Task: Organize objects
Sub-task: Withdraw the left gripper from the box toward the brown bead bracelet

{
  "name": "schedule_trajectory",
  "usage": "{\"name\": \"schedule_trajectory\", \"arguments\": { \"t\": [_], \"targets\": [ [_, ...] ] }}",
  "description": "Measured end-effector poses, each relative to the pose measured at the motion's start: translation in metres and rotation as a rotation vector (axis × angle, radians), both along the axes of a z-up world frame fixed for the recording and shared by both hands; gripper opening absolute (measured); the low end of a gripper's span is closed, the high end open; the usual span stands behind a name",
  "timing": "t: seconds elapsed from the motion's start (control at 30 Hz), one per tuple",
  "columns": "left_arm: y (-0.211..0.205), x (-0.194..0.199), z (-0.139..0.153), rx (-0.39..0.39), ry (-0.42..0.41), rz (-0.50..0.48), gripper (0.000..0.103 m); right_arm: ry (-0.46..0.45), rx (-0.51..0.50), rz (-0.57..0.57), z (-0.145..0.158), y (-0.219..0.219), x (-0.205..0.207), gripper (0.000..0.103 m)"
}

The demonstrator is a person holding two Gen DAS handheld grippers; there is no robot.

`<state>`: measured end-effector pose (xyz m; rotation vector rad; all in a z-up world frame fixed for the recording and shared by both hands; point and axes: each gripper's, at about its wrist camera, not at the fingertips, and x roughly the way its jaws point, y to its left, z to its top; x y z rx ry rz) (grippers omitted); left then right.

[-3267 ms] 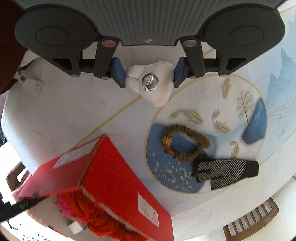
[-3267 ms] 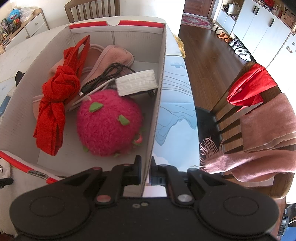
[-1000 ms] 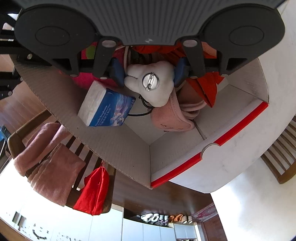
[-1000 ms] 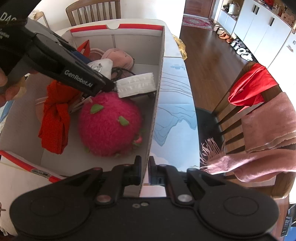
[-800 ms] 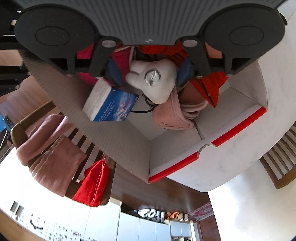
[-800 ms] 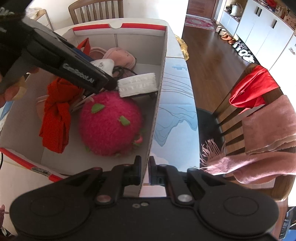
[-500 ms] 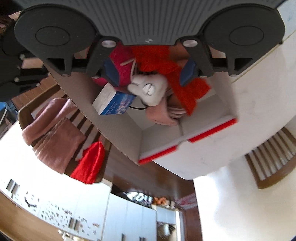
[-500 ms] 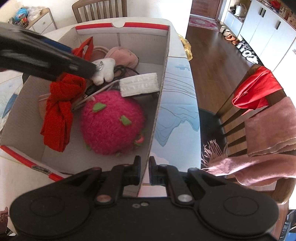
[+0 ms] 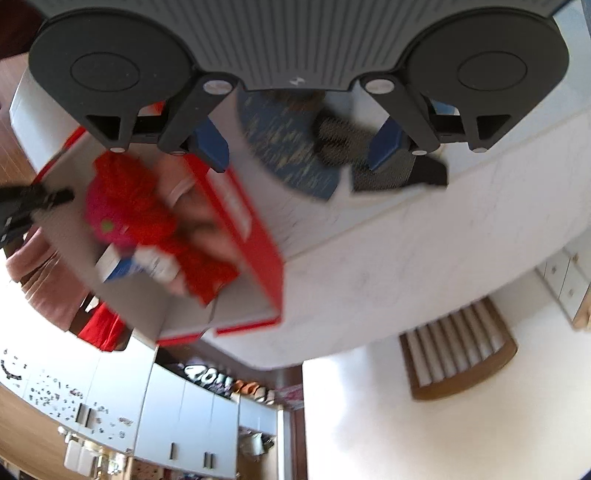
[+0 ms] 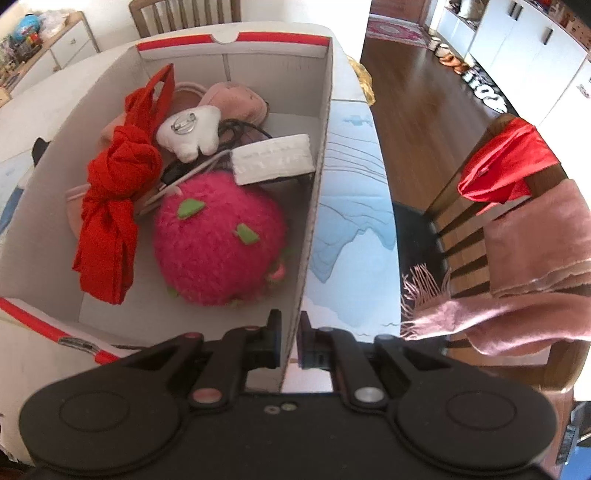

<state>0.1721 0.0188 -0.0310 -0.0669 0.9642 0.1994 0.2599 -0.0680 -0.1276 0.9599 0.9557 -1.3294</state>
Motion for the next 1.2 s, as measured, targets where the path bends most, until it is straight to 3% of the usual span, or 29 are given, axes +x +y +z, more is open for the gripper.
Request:
{"name": "schedule_trajectory", "arguments": {
  "t": [0.2,0.4,0.57,0.67,0.9,0.97,1.03,1.1,1.2],
  "targets": [
    [0.019,-0.022,-0.043,-0.019,0.061,0.015,0.101,0.038,0.012,-0.019,-0.001,-0.001,0.006,0.009],
    [0.027,-0.021,-0.081,-0.053,0.116,0.009,0.101,0.073,0.02,-0.029,-0.002,-0.001,0.009,0.009],
    [0.038,-0.018,-0.104,-0.036,0.152,0.082,0.101,0.087,0.018,-0.038,-0.002,0.0,0.012,0.01],
    [0.039,-0.013,-0.112,-0.014,0.162,0.094,0.101,0.09,0.006,-0.048,-0.002,0.001,0.014,0.012],
    [0.044,-0.008,-0.121,-0.06,0.167,0.129,0.1,0.098,0.002,-0.063,-0.003,0.002,0.014,0.012],
    [0.048,-0.01,-0.121,-0.096,0.157,0.148,0.094,0.099,0.002,-0.065,-0.003,0.002,0.014,0.012],
    [0.048,-0.011,-0.12,-0.095,0.156,0.155,0.076,0.101,-0.001,-0.042,-0.003,0.003,0.014,0.012],
    [0.045,-0.012,-0.117,-0.073,0.154,0.147,0.066,0.102,-0.003,-0.044,-0.004,0.003,0.015,0.012],
    [0.045,-0.013,-0.113,-0.103,0.145,0.14,0.048,0.103,-0.004,-0.047,-0.003,0.003,0.015,0.012]
  ]
}}
